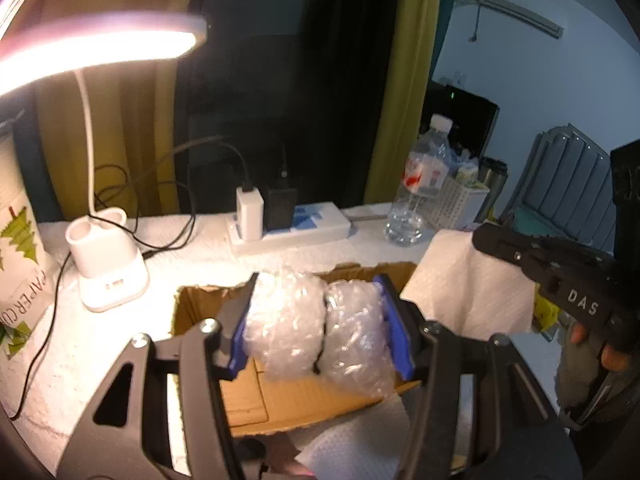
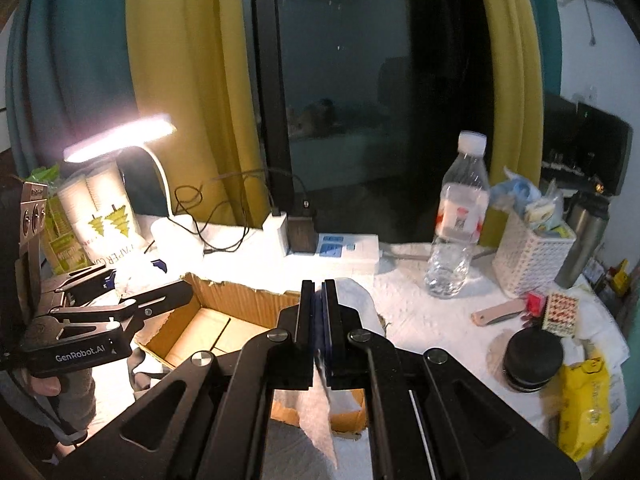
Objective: Organize soft objects
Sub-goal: 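Carry the bubble wrap with the left tool over the cardboard box, then open the left tool to drop the bubble wrap into the box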
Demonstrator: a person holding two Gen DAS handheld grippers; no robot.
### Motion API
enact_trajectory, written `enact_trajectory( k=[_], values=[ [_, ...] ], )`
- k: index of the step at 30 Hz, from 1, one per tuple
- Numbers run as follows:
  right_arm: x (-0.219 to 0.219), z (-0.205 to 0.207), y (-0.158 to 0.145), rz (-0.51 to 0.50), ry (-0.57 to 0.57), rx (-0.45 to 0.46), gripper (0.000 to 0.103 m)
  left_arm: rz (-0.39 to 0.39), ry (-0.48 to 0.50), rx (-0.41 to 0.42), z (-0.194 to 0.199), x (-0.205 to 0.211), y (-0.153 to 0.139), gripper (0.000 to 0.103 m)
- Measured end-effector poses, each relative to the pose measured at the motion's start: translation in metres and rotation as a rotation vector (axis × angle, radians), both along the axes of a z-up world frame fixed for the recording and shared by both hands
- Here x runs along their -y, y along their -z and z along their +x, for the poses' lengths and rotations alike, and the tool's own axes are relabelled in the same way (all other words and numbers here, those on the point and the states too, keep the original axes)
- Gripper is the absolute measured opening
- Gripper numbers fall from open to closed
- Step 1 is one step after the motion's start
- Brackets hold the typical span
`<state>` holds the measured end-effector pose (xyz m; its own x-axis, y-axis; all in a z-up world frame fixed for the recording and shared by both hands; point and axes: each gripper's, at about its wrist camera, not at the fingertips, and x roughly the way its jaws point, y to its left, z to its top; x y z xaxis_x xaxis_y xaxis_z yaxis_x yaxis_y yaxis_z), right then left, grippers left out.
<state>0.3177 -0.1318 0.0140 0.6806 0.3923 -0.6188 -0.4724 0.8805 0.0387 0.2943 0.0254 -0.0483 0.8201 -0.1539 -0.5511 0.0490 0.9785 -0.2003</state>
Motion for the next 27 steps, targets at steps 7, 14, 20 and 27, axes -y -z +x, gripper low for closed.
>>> enact_trajectory(
  k=[7,14,20,27],
  values=[
    [0.000,0.021,0.036,0.001,-0.001,-0.076,0.003,-0.003,0.018,-0.067,0.022,0.009,0.022,0.056],
    [0.005,0.037,0.068,0.009,0.014,-0.151,0.003,-0.012,0.046,-0.116,0.038,0.019,0.038,0.056],
    [0.009,0.045,0.096,-0.005,0.036,-0.223,0.004,-0.016,0.079,-0.147,0.044,0.030,0.047,0.057],
    [0.012,0.040,0.089,0.013,0.024,-0.214,0.004,-0.050,0.100,-0.162,0.047,0.034,0.045,0.065]
  ],
)
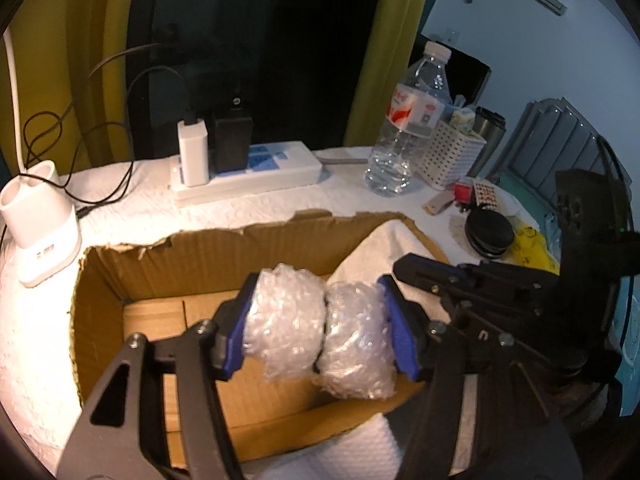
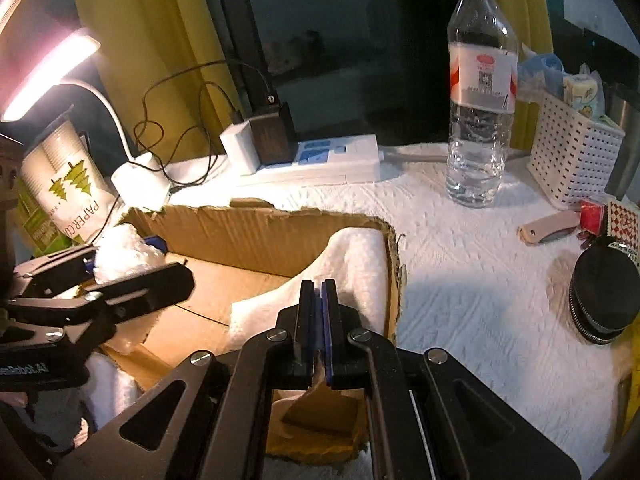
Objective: Organize soft objects
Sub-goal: 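Open the left tool to drop the bubble wrap into the box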
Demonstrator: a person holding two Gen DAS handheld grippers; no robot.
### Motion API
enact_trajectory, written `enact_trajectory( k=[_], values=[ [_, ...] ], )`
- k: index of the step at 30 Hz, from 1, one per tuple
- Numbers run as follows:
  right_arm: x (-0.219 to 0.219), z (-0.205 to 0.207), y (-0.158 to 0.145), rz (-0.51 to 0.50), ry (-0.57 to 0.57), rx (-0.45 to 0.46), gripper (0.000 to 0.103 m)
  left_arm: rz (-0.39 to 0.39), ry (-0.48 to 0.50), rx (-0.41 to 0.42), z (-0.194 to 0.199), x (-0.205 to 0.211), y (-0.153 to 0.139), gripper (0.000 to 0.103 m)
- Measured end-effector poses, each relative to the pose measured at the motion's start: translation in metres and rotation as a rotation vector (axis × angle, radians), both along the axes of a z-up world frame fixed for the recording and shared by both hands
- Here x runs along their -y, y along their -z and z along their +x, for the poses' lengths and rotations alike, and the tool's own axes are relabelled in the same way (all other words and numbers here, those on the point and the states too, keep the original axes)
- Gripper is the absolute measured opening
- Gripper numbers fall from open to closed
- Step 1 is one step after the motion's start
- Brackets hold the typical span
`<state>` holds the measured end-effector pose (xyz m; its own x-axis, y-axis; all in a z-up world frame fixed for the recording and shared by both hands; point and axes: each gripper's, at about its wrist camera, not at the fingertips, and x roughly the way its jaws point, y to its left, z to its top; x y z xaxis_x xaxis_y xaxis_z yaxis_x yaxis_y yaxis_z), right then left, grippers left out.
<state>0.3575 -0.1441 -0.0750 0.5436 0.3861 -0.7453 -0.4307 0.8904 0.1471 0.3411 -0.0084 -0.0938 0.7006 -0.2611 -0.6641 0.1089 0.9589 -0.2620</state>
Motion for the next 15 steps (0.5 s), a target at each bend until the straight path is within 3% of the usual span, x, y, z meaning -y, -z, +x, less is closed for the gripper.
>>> enact_trajectory(
  k=[3,5,7,15],
  values=[
    [-0.001,-0.004,-0.009,0.000,0.003,0.019,0.012,-0.008,-0.009,0.008,-0.003,-0.002,-0.003,0.081],
    [-0.001,-0.008,-0.015,0.006,0.003,0.030,0.030,-0.016,-0.016,0.023,-0.006,-0.004,-0.008,0.086],
    [-0.001,-0.013,-0.021,0.005,0.004,0.043,0.035,-0.021,-0.019,0.038,-0.011,-0.005,-0.013,0.086],
    [-0.002,-0.036,-0.041,-0.006,0.022,0.082,0.039,-0.022,-0.035,0.086,-0.037,-0.012,-0.032,0.086]
  ],
)
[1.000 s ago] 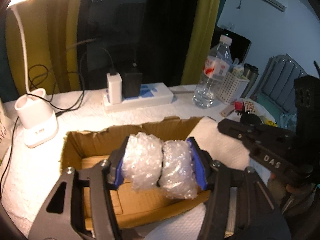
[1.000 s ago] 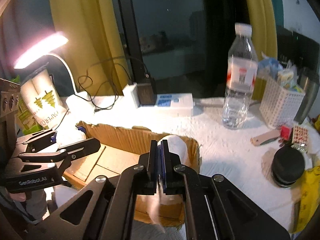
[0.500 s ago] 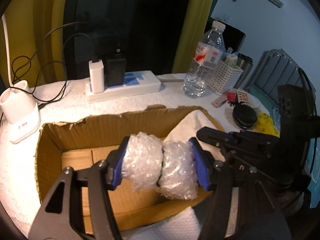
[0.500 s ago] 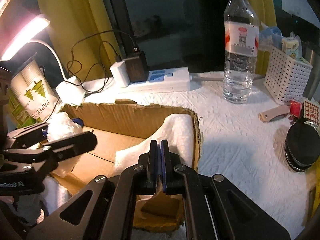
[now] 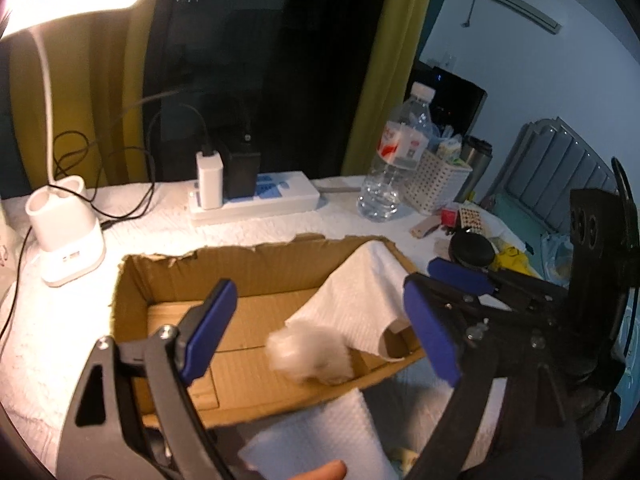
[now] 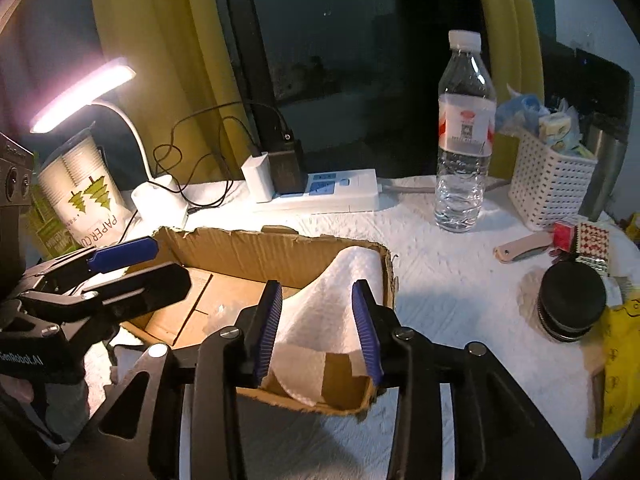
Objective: Organize soft objects
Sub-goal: 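Open the left tool to drop the bubble wrap into the box, then grasp the white paper towel with the right tool and lift it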
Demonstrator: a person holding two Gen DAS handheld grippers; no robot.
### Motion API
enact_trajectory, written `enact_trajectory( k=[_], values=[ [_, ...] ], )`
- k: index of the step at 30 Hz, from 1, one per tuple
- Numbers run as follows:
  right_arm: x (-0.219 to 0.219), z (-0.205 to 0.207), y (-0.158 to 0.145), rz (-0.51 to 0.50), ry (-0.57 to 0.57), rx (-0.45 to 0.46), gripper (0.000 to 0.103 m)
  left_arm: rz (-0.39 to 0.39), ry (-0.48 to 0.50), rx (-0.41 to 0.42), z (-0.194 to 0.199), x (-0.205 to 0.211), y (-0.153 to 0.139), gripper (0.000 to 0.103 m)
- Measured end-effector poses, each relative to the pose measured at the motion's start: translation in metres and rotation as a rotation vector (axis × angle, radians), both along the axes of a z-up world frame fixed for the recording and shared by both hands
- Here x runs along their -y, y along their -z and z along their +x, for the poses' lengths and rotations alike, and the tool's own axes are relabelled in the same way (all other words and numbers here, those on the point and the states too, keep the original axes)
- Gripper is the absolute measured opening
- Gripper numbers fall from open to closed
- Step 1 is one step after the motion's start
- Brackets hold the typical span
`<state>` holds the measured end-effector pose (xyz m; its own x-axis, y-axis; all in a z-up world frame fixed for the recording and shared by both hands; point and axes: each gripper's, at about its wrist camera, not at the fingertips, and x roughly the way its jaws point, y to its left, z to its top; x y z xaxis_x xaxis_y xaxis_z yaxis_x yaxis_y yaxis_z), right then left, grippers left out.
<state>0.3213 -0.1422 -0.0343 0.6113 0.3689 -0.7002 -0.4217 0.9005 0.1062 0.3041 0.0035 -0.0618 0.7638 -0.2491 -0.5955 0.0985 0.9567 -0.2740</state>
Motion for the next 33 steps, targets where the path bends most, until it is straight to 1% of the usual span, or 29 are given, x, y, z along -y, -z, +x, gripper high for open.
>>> enact_trajectory(
  k=[7,14,21,33],
  values=[
    [-0.005,-0.025,-0.013,-0.010,-0.002,0.022,0.043,0.001,-0.016,0.021,-0.031,-0.010,-0.006,0.087],
    [-0.017,-0.048,-0.016,-0.020,-0.007,0.025,0.044,0.001,-0.042,0.038,-0.063,-0.025,-0.006,0.087],
    [-0.031,-0.067,-0.004,-0.035,-0.019,0.005,0.045,0.003,-0.070,0.029,-0.087,-0.042,0.005,0.087],
    [-0.056,-0.085,0.024,-0.050,-0.052,-0.060,0.045,-0.007,-0.103,-0.010,-0.111,-0.062,0.029,0.087]
  ],
)
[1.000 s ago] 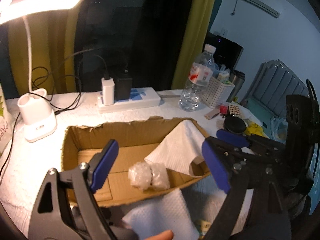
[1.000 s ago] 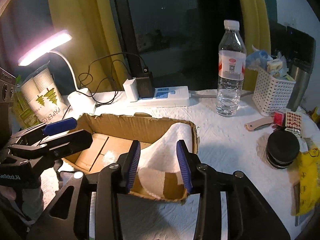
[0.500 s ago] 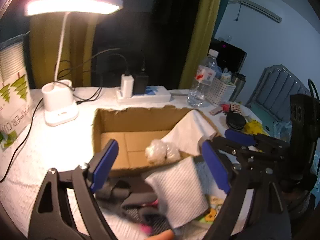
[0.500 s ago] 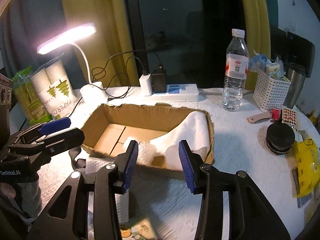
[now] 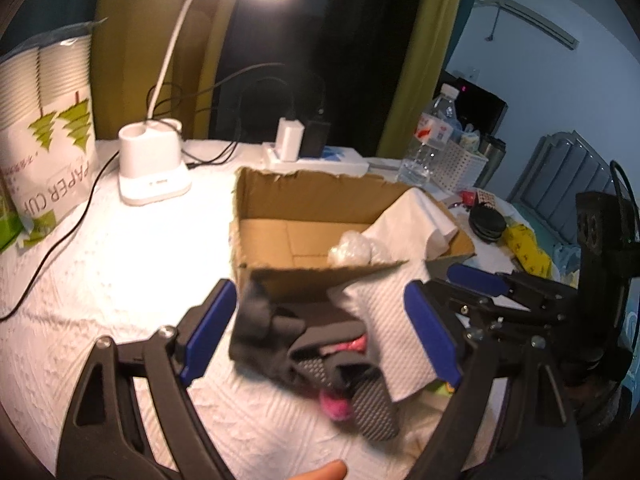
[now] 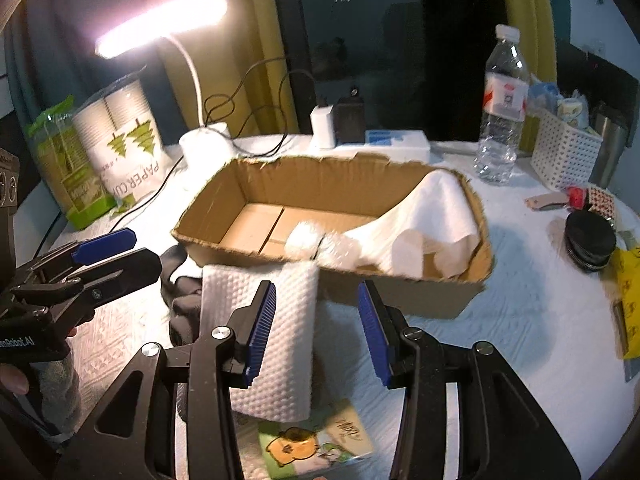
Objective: Organize soft objects
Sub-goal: 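Grasp the white paper towel with the right tool and lift it, then grasp the green cartoon tissue pack with the left tool while the right holds the towel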
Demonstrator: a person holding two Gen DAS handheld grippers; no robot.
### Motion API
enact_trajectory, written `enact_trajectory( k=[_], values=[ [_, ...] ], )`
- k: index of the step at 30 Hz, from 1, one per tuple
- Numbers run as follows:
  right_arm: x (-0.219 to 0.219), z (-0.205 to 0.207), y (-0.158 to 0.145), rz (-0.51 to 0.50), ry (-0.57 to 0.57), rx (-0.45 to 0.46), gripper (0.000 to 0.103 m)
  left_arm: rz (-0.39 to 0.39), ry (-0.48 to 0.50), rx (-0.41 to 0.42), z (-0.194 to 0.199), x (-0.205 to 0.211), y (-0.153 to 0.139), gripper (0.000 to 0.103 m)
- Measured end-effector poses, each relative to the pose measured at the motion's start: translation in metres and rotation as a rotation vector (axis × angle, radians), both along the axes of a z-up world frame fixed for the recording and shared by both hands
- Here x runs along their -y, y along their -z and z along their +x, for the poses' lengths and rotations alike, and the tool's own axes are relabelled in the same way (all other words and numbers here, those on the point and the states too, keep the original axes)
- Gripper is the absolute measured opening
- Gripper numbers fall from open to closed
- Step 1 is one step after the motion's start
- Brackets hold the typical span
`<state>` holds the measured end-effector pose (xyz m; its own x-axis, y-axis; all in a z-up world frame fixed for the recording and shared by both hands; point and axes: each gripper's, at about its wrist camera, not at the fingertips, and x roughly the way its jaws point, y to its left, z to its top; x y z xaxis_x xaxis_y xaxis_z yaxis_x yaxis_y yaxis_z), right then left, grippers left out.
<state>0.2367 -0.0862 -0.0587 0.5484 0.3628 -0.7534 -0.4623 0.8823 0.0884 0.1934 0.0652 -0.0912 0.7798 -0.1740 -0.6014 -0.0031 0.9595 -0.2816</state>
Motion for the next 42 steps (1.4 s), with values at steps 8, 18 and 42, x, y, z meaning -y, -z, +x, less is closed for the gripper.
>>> enact_trajectory(
  k=[8,18,42],
  values=[
    [-0.012,-0.006,0.015,-0.004,-0.031,-0.037,0.045,-0.005,-0.022,-0.022,-0.009,-0.007,0.012,0.087],
    [-0.018,-0.019,0.021,-0.021,-0.085,-0.033,0.015,0.005,-0.028,-0.043,-0.016,-0.001,0.019,0.087],
    [0.099,-0.037,-0.019,0.062,0.082,0.095,0.006,0.077,0.106,-0.063,-0.008,0.094,0.008,0.087]
  ],
)
